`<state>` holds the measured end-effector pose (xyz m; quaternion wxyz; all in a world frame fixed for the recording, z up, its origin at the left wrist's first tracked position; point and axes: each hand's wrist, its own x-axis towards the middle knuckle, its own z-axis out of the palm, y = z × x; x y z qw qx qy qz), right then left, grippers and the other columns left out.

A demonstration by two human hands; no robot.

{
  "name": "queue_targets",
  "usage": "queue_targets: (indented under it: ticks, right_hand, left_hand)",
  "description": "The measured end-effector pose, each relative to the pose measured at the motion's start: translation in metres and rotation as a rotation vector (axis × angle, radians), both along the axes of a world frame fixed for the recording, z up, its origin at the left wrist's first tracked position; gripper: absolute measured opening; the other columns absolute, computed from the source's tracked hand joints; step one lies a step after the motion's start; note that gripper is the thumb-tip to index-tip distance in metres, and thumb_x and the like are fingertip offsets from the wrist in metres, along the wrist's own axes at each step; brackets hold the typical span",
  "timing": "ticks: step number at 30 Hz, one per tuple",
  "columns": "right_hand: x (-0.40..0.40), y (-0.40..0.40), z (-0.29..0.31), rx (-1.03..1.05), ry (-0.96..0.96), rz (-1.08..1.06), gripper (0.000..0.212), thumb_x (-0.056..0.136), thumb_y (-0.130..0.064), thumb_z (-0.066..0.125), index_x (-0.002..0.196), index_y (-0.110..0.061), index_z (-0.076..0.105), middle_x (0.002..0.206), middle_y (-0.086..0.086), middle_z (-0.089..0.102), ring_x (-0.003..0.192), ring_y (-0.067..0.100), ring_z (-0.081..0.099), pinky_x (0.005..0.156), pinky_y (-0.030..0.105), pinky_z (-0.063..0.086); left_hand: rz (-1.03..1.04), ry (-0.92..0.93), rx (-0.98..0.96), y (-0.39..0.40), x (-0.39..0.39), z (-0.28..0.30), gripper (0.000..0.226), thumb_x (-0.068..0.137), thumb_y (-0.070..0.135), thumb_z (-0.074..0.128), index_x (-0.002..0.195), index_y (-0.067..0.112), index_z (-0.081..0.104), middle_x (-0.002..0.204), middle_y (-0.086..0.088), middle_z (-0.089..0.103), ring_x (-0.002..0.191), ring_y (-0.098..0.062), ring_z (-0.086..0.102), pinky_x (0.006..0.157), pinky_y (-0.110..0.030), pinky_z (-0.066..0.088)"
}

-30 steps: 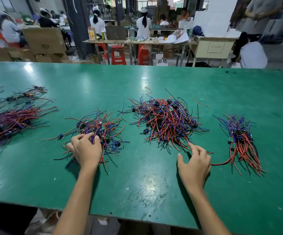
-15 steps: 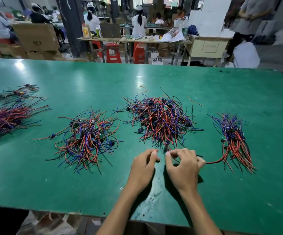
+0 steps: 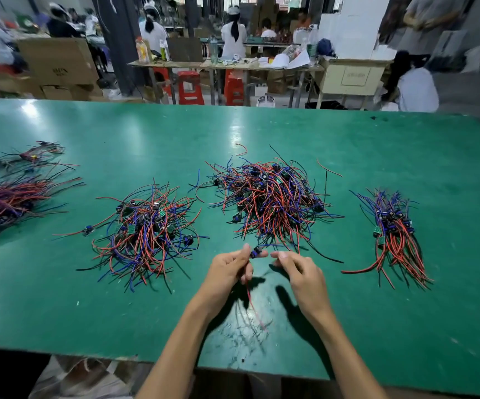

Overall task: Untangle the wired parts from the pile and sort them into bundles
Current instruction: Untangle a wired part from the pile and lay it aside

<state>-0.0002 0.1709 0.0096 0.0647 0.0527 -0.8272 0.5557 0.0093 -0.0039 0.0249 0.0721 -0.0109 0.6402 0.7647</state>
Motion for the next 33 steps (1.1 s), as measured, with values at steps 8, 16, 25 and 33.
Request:
queue_targets:
  ticks: [8,16,25,33]
  right_hand:
    - [0.002,0.003,-0.001,-0.413,0.003,-0.075,0.020,0.090,-0.036,0.068,0.093,-0.019,0.078,0.083,0.001,0.076,0.074,0.010,0.065,0.071,0.028,0.052]
    - [-0.005,0.008,-0.011,-0.550,0.013,-0.193,0.019,0.089,-0.034,0.073,0.088,-0.016,0.079,0.083,0.005,0.078,0.074,0.014,0.072,0.068,0.019,0.055]
    - [-0.005,0.006,-0.012,-0.510,0.054,-0.103,0.008,0.088,-0.025,0.076,0.088,-0.031,0.082,0.089,-0.001,0.079,0.081,0.007,0.073,0.076,0.018,0.055]
    - [-0.007,0.009,-0.017,-0.307,0.119,-0.250,0.020,0.080,-0.049,0.079,0.075,-0.030,0.079,0.081,-0.007,0.074,0.079,0.008,0.070,0.075,0.024,0.050]
  left_hand:
    - [-0.329,-0.014,-0.244,-0.008,-0.005,0.008,0.041,0.102,0.046,0.048,0.114,0.019,0.076,0.057,0.006,0.052,0.051,-0.009,0.035,0.051,-0.020,0.028]
    - [-0.304,0.046,-0.474,-0.018,-0.006,0.014,0.020,0.100,0.022,0.061,0.110,0.012,0.075,0.080,-0.003,0.075,0.067,-0.012,0.059,0.064,-0.017,0.041]
    - [-0.157,0.042,-0.385,0.022,-0.005,0.011,0.023,0.102,0.029,0.059,0.107,0.017,0.076,0.082,0.010,0.073,0.070,0.000,0.060,0.064,-0.011,0.045]
    - [-0.001,0.038,-0.236,0.037,0.002,-0.003,0.010,0.092,0.015,0.071,0.086,0.015,0.078,0.077,-0.003,0.076,0.068,-0.008,0.066,0.064,-0.017,0.049]
